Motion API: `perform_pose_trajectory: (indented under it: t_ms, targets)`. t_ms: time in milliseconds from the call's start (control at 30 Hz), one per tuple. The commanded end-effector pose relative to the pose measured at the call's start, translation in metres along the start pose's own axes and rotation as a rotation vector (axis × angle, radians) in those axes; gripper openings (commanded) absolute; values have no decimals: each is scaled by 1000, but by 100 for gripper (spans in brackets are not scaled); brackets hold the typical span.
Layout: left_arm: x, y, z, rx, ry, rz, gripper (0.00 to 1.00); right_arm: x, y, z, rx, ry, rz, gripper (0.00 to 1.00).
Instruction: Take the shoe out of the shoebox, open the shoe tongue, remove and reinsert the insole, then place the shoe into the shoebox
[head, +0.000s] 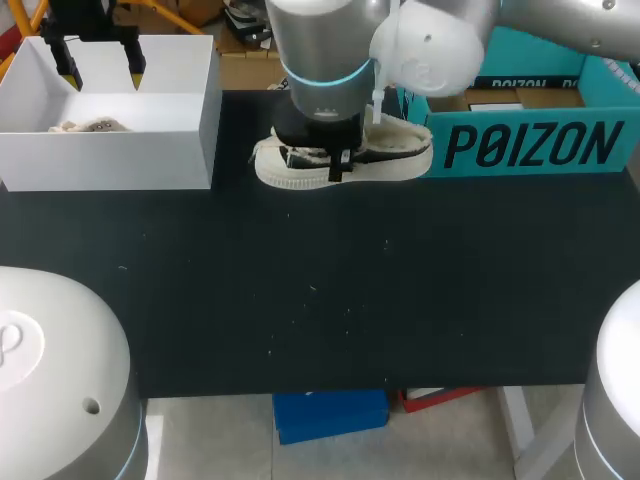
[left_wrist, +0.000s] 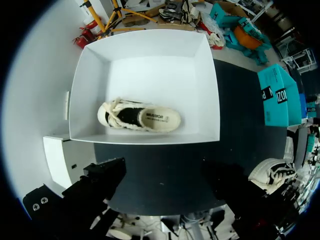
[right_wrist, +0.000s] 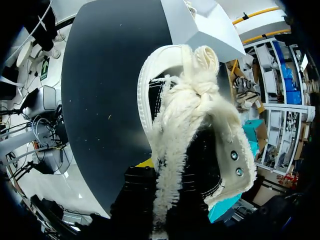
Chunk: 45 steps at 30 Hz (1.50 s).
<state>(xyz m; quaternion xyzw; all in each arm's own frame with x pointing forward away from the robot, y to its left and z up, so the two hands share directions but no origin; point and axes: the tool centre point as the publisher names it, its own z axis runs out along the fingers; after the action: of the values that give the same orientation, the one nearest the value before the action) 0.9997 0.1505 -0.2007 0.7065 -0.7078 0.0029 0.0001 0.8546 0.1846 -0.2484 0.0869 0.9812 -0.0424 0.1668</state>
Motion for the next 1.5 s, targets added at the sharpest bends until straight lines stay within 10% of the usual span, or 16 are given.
perform_pose_trajectory:
  t_ms: [33, 567, 1300, 1400, 1433, 1500]
  targets:
    - [0, 0, 0, -2, -2, -1, 100, 20, 6, 33, -36, -41, 6, 0]
    - [0, 0, 0, -2, -2, -1, 100, 46, 39, 104, -148, 44, -100, 0]
    - [0, 0, 0, -2, -2, -1, 100, 70, 57, 145, -192, 145, -120, 0]
    - [0, 0, 0, -2, -2, -1, 100, 71, 57, 143, -191, 151, -107, 52]
    - [0, 0, 0, -2, -2, -1, 100, 71, 56, 140, -190, 151, -105, 100]
    - [0, 0, 0, -2, -2, -1, 100, 70, 54, 134, -183, 155, -101, 100]
